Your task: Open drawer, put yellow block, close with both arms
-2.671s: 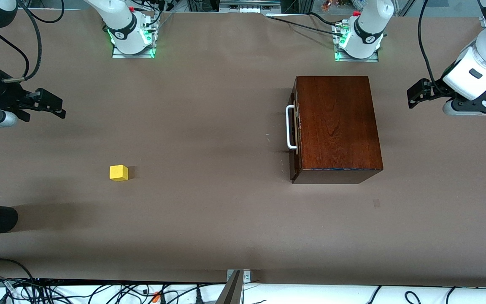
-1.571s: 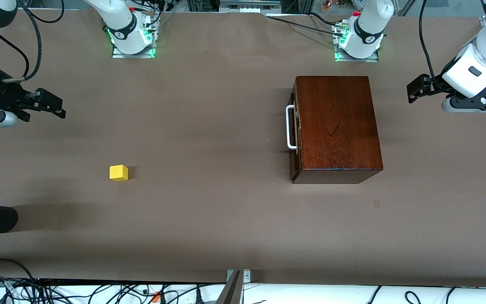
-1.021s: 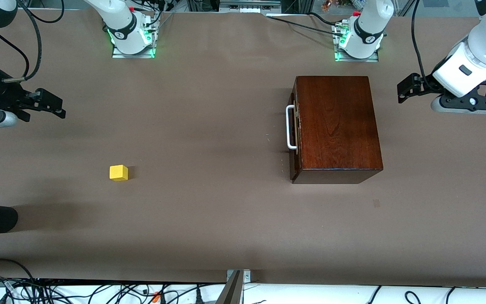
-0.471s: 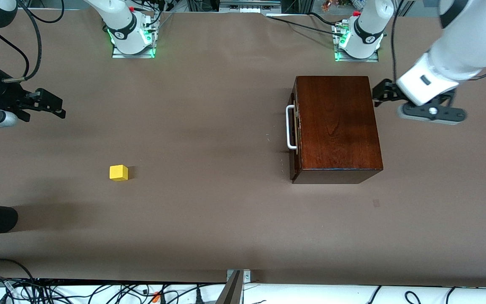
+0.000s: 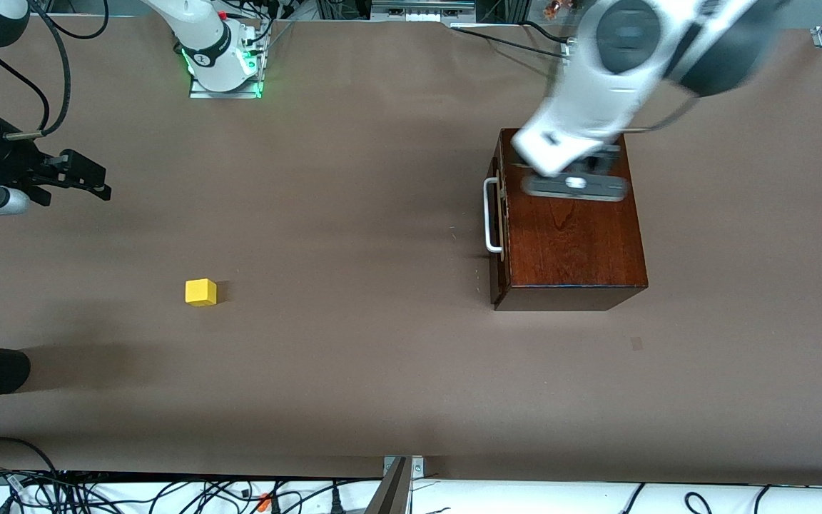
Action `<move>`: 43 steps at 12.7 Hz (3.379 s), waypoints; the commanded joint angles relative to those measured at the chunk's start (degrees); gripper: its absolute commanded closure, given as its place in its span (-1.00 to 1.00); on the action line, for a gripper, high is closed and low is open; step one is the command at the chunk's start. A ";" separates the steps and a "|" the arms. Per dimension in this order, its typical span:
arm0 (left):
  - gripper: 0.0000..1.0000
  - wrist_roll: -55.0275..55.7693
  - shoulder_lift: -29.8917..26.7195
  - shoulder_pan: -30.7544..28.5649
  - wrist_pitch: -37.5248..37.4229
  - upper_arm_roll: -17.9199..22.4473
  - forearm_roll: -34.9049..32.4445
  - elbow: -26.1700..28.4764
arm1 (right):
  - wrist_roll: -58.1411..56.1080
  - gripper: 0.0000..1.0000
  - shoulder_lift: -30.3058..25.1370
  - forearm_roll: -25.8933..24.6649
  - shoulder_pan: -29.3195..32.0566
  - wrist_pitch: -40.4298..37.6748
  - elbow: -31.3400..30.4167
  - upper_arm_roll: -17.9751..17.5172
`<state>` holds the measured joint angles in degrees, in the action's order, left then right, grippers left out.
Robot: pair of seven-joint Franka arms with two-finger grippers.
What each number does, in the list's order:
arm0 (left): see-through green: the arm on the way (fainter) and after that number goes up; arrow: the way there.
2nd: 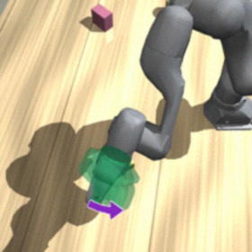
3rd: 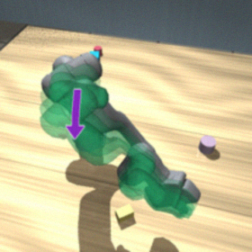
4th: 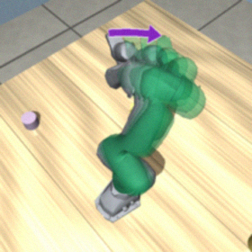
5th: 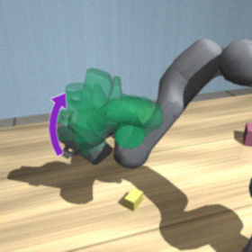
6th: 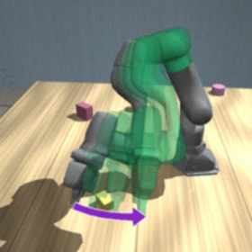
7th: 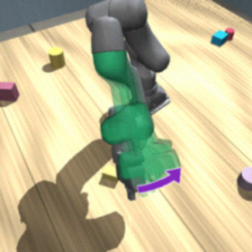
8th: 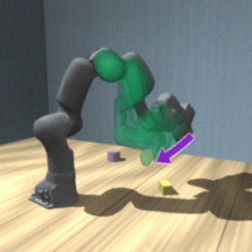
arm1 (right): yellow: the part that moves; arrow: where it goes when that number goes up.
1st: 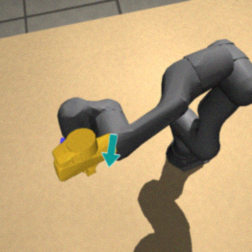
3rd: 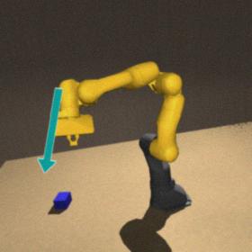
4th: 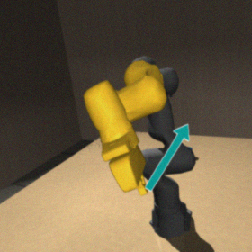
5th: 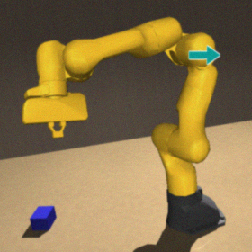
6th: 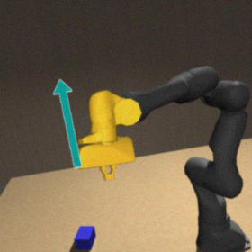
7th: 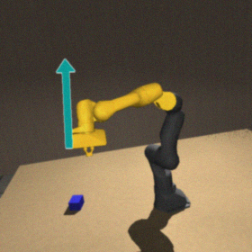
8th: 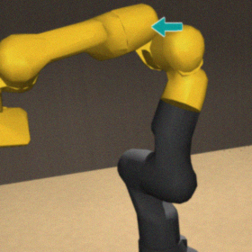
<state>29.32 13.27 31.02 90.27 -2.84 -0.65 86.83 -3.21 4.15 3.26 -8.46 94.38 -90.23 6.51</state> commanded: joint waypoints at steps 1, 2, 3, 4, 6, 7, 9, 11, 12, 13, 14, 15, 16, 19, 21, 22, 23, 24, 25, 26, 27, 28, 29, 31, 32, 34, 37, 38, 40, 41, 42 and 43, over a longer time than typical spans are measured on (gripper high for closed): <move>-1.00 7.66 9.39 7.71 -1.06 0.91 -3.99 -9.56 | 0.66 -1.00 0.60 0.00 0.11 -0.78 1.63 -0.27; -1.00 10.73 11.24 10.00 -0.89 0.91 -5.22 -10.10 | 0.75 -1.00 0.60 0.00 0.11 -0.78 1.63 -0.27; -1.00 13.37 12.73 11.85 0.51 0.91 -6.98 -10.19 | 0.75 -1.00 0.60 0.08 0.11 -0.78 1.63 -0.36; -1.00 14.88 14.05 13.26 2.35 0.91 -9.17 -10.11 | 0.75 -1.00 0.51 0.00 -0.06 -0.78 1.63 -0.45; -1.00 16.90 16.95 14.07 3.07 0.91 -11.73 -10.02 | 0.75 -1.00 0.51 0.00 -0.07 -0.78 1.63 -0.45; -1.00 17.26 18.45 14.16 3.25 0.91 -12.44 -9.84 | 0.75 -1.00 0.51 0.00 -0.07 -0.78 1.63 -0.54; -1.00 18.84 20.13 14.24 3.25 0.91 -13.06 -9.49 | 0.75 -1.00 0.51 0.00 -0.24 -0.78 1.63 -0.63; -1.00 20.95 21.88 14.07 3.42 1.00 -13.06 -9.23 | 0.66 -1.00 0.51 -0.09 -0.33 -0.78 1.90 -0.63; -1.00 21.83 22.41 14.07 4.64 1.00 -13.15 -8.36 | 0.66 -1.00 0.60 0.00 -0.42 -0.78 1.99 -0.63; -1.00 22.18 22.42 14.07 5.18 1.08 -13.41 -6.69 | 0.66 -1.00 0.60 0.00 -0.42 -0.78 2.16 -0.63; -1.00 22.19 22.42 13.98 5.27 1.08 -15.24 -5.55 | 0.75 -1.00 0.60 0.00 -0.42 -0.78 2.16 -0.63; -1.00 22.27 22.50 13.98 5.44 1.00 -17.34 -4.40 | 0.66 -1.00 0.60 0.00 -0.42 -0.78 2.16 -0.71; -1.00 22.27 22.59 13.98 6.14 1.00 -18.06 -3.70 | 0.58 -1.00 0.60 -0.09 -0.42 -0.78 2.16 -0.63; -1.00 22.27 22.68 13.45 6.94 1.17 -18.16 -2.29 | 0.05 -1.00 0.60 -0.09 -0.33 -0.78 2.16 -0.63; -1.00 22.27 22.68 13.45 8.95 1.43 -18.16 -0.71 | -0.13 -1.00 0.69 -0.09 -0.15 -0.69 2.16 -0.63; -1.00 22.27 22.68 13.45 9.83 1.44 -18.16 0.17 | -0.21 -1.00 0.69 -0.09 -0.15 -0.69 2.16 -0.54; -1.00 22.27 22.77 13.45 10.27 1.44 -18.16 0.53 | -0.21 -1.00 0.69 -0.09 -0.15 -0.69 2.16 -0.54; -1.00 22.27 22.77 13.37 10.89 1.44 -18.16 1.14 | -0.21 -1.00 0.69 -0.09 -0.15 -0.69 2.16 -0.54; -1.00 22.27 22.77 13.37 11.59 1.52 -18.16 1.67 | -0.13 -1.00 0.69 0.00 -0.07 -0.69 2.16 -0.45; -1.00 22.27 22.86 13.37 11.94 1.52 -18.16 1.76 | -0.13 -1.00 0.69 0.00 -0.07 -0.69 2.16 -0.45; -1.00 22.36 23.12 13.37 12.04 1.52 -18.16 1.67 | 0.13 -1.00 0.69 0.00 0.11 -0.69 2.16 -0.45; -1.00 22.45 23.21 13.45 12.65 1.52 -18.16 1.67 | 0.40 -1.00 0.69 0.00 0.20 -0.77 1.99 -0.45; -1.00 22.88 23.21 13.45 13.17 1.44 -18.16 1.67 | 0.40 -1.00 0.69 0.00 0.20 -0.69 2.16 -0.28; -1.00 23.15 23.30 13.63 14.31 1.44 -17.98 1.67 | 0.22 -1.00 0.69 0.00 0.29 -0.69 2.16 -0.27; -1.00 23.33 23.47 13.80 15.37 1.44 -17.72 1.58 | 0.49 -1.00 0.69 0.00 0.20 -0.86 2.16 -0.36; -1.00 24.90 23.56 13.98 16.34 1.17 -17.10 1.32 | 0.58 -1.00 0.69 0.00 0.20 -0.86 2.16 -0.36; -1.00 27.54 23.65 14.33 18.70 0.82 -16.93 1.06 | 0.58 -1.00 0.69 0.00 0.20 -0.86 2.16 -0.36; -1.00 27.72 23.56 14.33 19.15 0.82 -15.88 0.71 | 0.58 -1.00 0.69 -0.09 0.11 -0.86 2.16 -0.36; -1.00 27.63 23.47 13.98 19.33 0.82 -10.97 -0.17 | 0.05 -1.00 0.69 -0.09 0.20 -0.95 2.16 -0.36; -1.00 27.72 23.65 14.15 19.50 0.82 -9.73 -1.04 | -0.13 -1.00 0.69 -0.09 0.20 -0.95 2.16 -0.36; -1.00 27.72 23.65 14.24 20.72 0.82 -8.24 -1.14 | -0.21 -1.00 0.69 -0.27 0.20 -0.86 2.16 -0.36; -1.00 27.72 23.74 14.24 22.65 0.82 -6.75 -1.05 | -0.21 -1.00 0.69 -0.53 0.20 -0.86 2.16 -0.36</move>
<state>56.04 36.95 44.79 110.18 -1.42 -11.06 86.66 -3.20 4.15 3.26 -8.49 94.38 -89.76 6.31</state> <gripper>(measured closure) 0.000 0.000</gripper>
